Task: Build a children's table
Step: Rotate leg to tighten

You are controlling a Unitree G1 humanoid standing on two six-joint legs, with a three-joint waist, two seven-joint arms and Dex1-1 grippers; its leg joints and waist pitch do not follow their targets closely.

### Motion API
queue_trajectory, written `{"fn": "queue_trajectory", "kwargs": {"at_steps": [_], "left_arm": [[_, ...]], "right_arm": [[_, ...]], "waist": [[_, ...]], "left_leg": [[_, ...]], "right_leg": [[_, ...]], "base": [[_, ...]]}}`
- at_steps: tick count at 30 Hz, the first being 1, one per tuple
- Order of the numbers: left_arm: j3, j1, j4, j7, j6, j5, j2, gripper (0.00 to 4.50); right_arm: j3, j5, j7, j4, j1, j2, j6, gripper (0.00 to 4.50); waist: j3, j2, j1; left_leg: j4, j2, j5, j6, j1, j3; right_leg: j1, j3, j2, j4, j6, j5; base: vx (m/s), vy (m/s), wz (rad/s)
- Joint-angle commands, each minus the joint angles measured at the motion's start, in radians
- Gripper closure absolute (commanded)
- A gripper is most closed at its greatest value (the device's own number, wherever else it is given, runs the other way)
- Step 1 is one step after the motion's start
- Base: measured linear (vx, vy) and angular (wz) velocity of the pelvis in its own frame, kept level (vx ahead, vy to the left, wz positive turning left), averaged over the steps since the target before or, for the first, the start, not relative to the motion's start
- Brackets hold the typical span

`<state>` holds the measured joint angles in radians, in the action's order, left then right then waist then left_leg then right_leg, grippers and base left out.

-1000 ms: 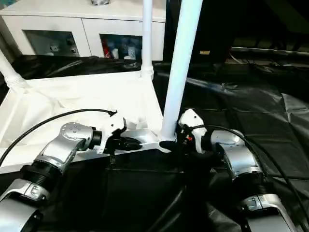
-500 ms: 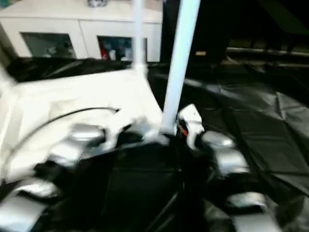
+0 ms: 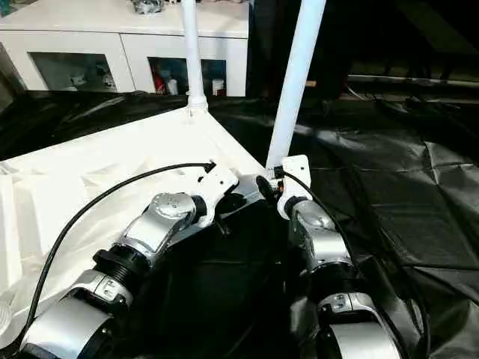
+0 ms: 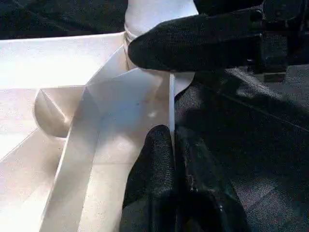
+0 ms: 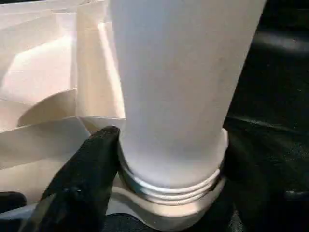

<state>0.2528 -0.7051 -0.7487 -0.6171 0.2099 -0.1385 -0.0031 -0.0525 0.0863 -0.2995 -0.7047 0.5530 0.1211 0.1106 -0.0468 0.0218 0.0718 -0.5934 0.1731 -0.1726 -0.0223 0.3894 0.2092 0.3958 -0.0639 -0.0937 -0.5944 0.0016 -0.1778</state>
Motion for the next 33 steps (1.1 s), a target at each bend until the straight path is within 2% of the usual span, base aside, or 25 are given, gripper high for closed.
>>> {"fn": "queue_trajectory", "kwargs": {"at_steps": [1,4,5,6,7,8,9,10,11,13,14,16,18,20,21,25,26,29,30,31,33], "left_arm": [[0.035,-0.009,-0.017,-0.038,-0.041,0.005,-0.013,4.50],[0.027,-0.012,-0.019,-0.049,-0.048,0.007,0.003,4.50],[0.021,-0.011,-0.014,-0.078,-0.055,0.012,0.026,4.50],[0.021,-0.011,-0.014,-0.078,-0.055,0.012,0.026,4.50],[0.019,-0.008,-0.008,-0.101,-0.060,0.015,0.044,4.50],[0.019,-0.005,-0.002,-0.132,-0.074,0.020,0.062,4.50],[0.019,-0.005,-0.002,-0.132,-0.074,0.020,0.062,4.50],[0.016,-0.001,0.008,-0.168,-0.075,0.029,0.085,4.50],[0.018,0.006,0.024,-0.224,-0.089,0.042,0.111,4.50],[0.022,0.018,0.050,-0.303,-0.097,0.062,0.143,4.50],[0.022,0.018,0.050,-0.303,-0.097,0.062,0.143,4.50],[0.042,0.043,0.108,-0.437,-0.097,0.095,0.193,4.50],[0.050,0.052,0.130,-0.485,-0.091,0.106,0.212,4.50],[0.051,0.052,0.132,-0.489,-0.090,0.108,0.214,4.50],[0.055,0.060,0.149,-0.517,-0.084,0.115,0.232,4.50],[0.058,0.078,0.181,-0.587,-0.071,0.138,0.275,4.50],[0.056,0.080,0.182,-0.592,-0.071,0.140,0.278,4.50],[0.053,0.083,0.189,-0.596,-0.067,0.142,0.281,4.50],[0.051,0.087,0.194,-0.600,-0.064,0.144,0.284,4.50],[0.050,0.090,0.198,-0.602,-0.061,0.146,0.285,4.50],[0.050,0.095,0.202,-0.601,-0.059,0.149,0.288,4.50]], "right_arm": [[0.035,0.018,-0.072,0.056,-0.005,0.006,-0.017,0.78],[0.044,0.016,-0.117,0.081,-0.013,0.038,-0.011,0.60],[0.064,0.011,-0.192,0.114,-0.024,0.089,0.011,0.43],[0.064,0.011,-0.192,0.114,-0.024,0.089,0.011,0.43],[0.083,0.010,-0.258,0.138,-0.033,0.129,0.030,0.43],[0.099,0.013,-0.326,0.161,-0.043,0.163,0.047,0.43],[0.099,0.013,-0.326,0.161,-0.043,0.163,0.047,0.43],[0.121,0.015,-0.405,0.191,-0.057,0.206,0.058,0.43],[0.142,0.026,-0.492,0.224,-0.074,0.247,0.069,0.43],[0.165,0.038,-0.581,0.262,-0.094,0.289,0.074,0.43],[0.165,0.038,-0.581,0.262,-0.094,0.289,0.074,0.43],[0.181,0.057,-0.656,0.289,-0.105,0.319,0.083,0.43],[0.186,0.064,-0.679,0.296,-0.108,0.326,0.087,0.43],[0.187,0.066,-0.682,0.300,-0.108,0.328,0.090,0.43],[0.199,0.068,-0.707,0.305,-0.110,0.336,0.094,0.43],[0.230,0.064,-0.778,0.321,-0.116,0.359,0.110,0.43],[0.233,0.064,-0.785,0.320,-0.116,0.360,0.112,0.59],[0.234,0.063,-0.795,0.317,-0.115,0.362,0.113,0.80],[0.235,0.062,-0.799,0.313,-0.113,0.362,0.113,1.00],[0.234,0.066,-0.802,0.310,-0.111,0.360,0.115,1.00],[0.233,0.075,-0.805,0.311,-0.108,0.356,0.120,1.23]], "waist": [[0.061,-0.012,-0.004],[0.062,-0.015,0.000],[0.063,-0.016,0.004],[0.063,-0.016,0.007],[0.063,-0.018,0.011],[0.063,-0.012,0.012],[0.063,-0.015,0.011],[0.062,-0.013,0.013],[0.063,-0.015,0.015],[0.062,-0.012,0.016],[0.064,-0.013,0.015],[0.065,-0.015,0.015],[0.066,-0.010,0.015],[0.067,-0.009,0.018],[0.066,-0.014,0.021],[0.063,-0.013,0.023],[0.063,-0.017,0.025],[0.062,-0.016,0.023],[0.062,-0.020,0.023],[0.062,-0.022,0.023],[0.063,-0.020,0.023]], "left_leg": [[0.081,0.059,-0.294,0.019,-0.027,-0.036],[0.078,0.059,-0.266,0.033,-0.024,-0.034],[0.075,0.057,-0.251,0.041,-0.023,-0.033],[0.075,0.057,-0.245,0.046,-0.024,-0.033],[0.072,0.057,-0.229,0.058,-0.023,-0.032],[0.072,0.058,-0.219,0.063,-0.019,-0.032],[0.073,0.059,-0.222,0.068,-0.019,-0.033],[0.073,0.058,-0.227,0.068,-0.020,-0.033],[0.071,0.058,-0.230,0.069,-0.022,-0.033],[0.072,0.064,-0.223,0.075,-0.021,-0.032],[0.071,0.064,-0.215,0.078,-0.020,-0.033],[0.072,0.065,-0.198,0.082,-0.015,-0.035],[0.069,0.068,-0.193,0.083,-0.022,-0.030],[0.067,0.067,-0.185,0.083,-0.025,-0.028],[0.067,0.068,-0.190,0.081,-0.026,-0.028],[0.070,0.068,-0.203,0.071,-0.023,-0.029],[0.070,0.068,-0.203,0.071,-0.022,-0.029],[0.071,0.068,-0.212,0.060,-0.023,-0.029],[0.071,0.067,-0.214,0.057,-0.024,-0.029],[0.071,0.068,-0.212,0.057,-0.024,-0.029],[0.071,0.068,-0.201,0.058,-0.023,-0.030]], "right_leg": [[-0.030,0.042,-0.065,0.087,-0.184,-0.302],[-0.033,0.042,-0.066,0.082,-0.192,-0.265],[-0.035,0.042,-0.066,0.081,-0.195,-0.255],[-0.035,0.041,-0.064,0.081,-0.193,-0.251],[-0.038,0.041,-0.064,0.080,-0.194,-0.235],[-0.038,0.042,-0.067,0.076,-0.198,-0.224],[-0.040,0.041,-0.066,0.077,-0.197,-0.230],[-0.038,0.039,-0.065,0.078,-0.198,-0.237],[-0.040,0.039,-0.065,0.079,-0.200,-0.240],[-0.039,0.041,-0.064,0.074,-0.212,-0.214],[-0.040,0.040,-0.065,0.070,-0.224,-0.192],[-0.044,0.037,-0.066,0.063,-0.241,-0.170],[-0.036,0.040,-0.064,0.061,-0.261,-0.150],[-0.034,0.040,-0.062,0.059,-0.273,-0.123],[-0.034,0.040,-0.064,0.059,-0.275,-0.125],[-0.037,0.040,-0.065,0.059,-0.262,-0.165],[-0.038,0.041,-0.066,0.058,-0.259,-0.175],[-0.035,0.042,-0.067,0.062,-0.253,-0.200],[-0.035,0.042,-0.067,0.063,-0.250,-0.207],[-0.035,0.042,-0.068,0.062,-0.250,-0.207],[-0.035,0.042,-0.068,0.061,-0.248,-0.204]], "base": [[0.000,0.000,0.00],[0.000,0.000,0.00],[0.000,0.000,0.00],[0.000,0.000,0.00],[0.000,0.000,0.00],[0.000,0.000,0.00],[0.000,0.000,0.00],[0.000,0.000,0.00],[0.000,0.000,0.00],[0.000,0.000,0.00],[0.000,0.000,0.00],[0.000,0.000,0.00],[0.000,0.000,0.00],[0.000,0.000,0.00],[0.000,0.000,0.00],[0.000,0.000,0.00],[0.000,0.000,0.00],[0.000,0.000,0.00],[0.000,0.000,0.00],[0.000,0.000,0.00],[0.000,0.000,0.00]]}}
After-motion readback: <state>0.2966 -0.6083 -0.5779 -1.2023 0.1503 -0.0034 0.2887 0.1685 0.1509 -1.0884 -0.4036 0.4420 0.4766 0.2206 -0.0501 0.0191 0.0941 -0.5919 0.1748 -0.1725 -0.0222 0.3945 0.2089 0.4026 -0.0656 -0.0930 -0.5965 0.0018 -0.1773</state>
